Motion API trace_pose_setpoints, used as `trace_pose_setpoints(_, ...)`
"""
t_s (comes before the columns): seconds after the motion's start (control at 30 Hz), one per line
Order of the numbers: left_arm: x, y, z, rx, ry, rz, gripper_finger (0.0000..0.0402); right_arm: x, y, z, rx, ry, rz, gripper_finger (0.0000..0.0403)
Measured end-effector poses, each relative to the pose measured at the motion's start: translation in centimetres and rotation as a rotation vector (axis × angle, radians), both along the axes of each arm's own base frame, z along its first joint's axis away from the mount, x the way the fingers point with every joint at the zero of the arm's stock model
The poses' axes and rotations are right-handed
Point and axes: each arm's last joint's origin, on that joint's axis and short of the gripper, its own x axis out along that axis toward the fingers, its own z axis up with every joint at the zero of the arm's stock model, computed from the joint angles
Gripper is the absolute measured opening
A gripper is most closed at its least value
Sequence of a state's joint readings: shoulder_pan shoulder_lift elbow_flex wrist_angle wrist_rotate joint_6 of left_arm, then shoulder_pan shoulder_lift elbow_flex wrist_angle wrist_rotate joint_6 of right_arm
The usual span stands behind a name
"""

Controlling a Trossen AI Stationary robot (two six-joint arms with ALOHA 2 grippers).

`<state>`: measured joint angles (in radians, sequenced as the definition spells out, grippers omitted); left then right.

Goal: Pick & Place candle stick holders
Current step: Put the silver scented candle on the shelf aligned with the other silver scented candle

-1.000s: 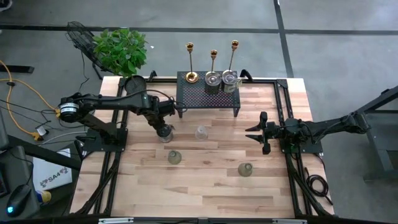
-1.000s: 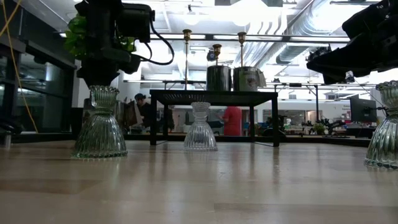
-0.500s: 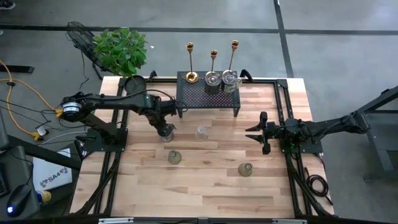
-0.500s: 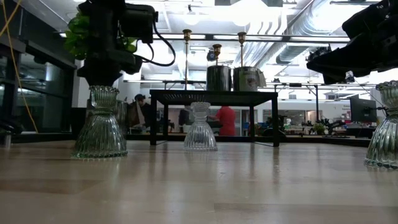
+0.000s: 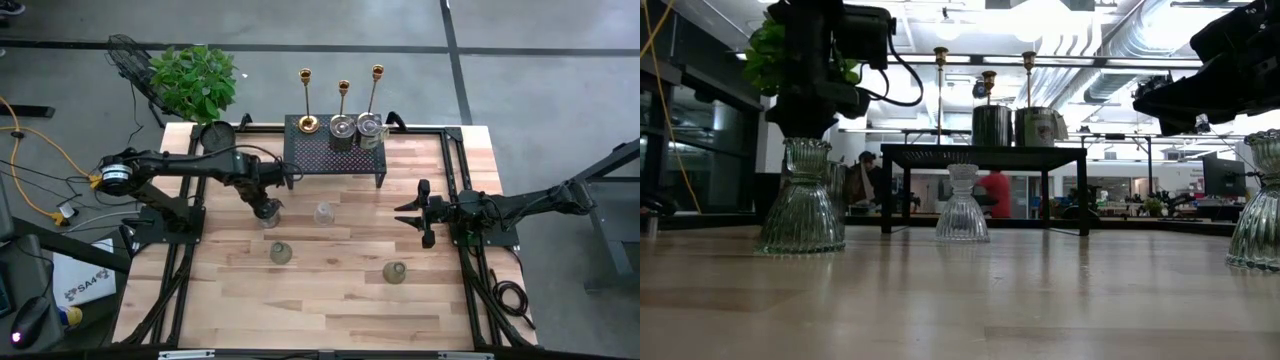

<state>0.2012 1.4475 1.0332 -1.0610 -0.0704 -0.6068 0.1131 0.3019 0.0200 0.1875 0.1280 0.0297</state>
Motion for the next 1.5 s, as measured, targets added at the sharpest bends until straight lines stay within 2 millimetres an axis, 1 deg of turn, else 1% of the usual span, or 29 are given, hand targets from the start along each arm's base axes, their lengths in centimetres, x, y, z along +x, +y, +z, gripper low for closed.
trace_pose_setpoints(0.23, -0.3, -0.1, 0.5, -0.006, 0.004, 0.006, 0.0000, 0.0, 0.0, 0.0, 0.000, 0.000, 0.000, 0.0099)
trace_pose_setpoints(0.53, 0.0, 0.1, 3.2, 0.025, -0.007, 0.002, 0.0000, 0.0, 0.0, 0.0, 0.000, 0.000, 0.000, 0.0099)
trace_pose_setpoints(0.77, 0.3, 0.2, 6.1, 0.064, -0.037, -0.005, 0.0000, 0.0, 0.0, 0.0, 0.000, 0.000, 0.000, 0.0099)
trace_pose_setpoints(1.17, 0.4, 0.5, 12.0, 0.160, -0.136, -0.044, 0.0000, 0.0, 0.0, 0.0, 0.000, 0.000, 0.001, 0.0099)
trace_pose_setpoints(1.3, 0.4, 0.5, 13.4, 0.196, -0.182, -0.055, 0.0000, 0.0, 0.0, 0.0, 0.000, 0.000, 0.000, 0.0099)
trace_pose_setpoints(1.43, 0.7, 0.7, 14.5, 0.236, -0.211, -0.068, 0.0000, 0.0, 0.0, 0.0, 0.000, 0.000, 0.000, 0.0099)
trace_pose_setpoints(1.5, 0.8, 1.1, 15.0, 0.251, -0.241, -0.071, 0.0000, 0.0, 0.0, 0.0, 0.000, 0.000, 0.000, 0.0099)
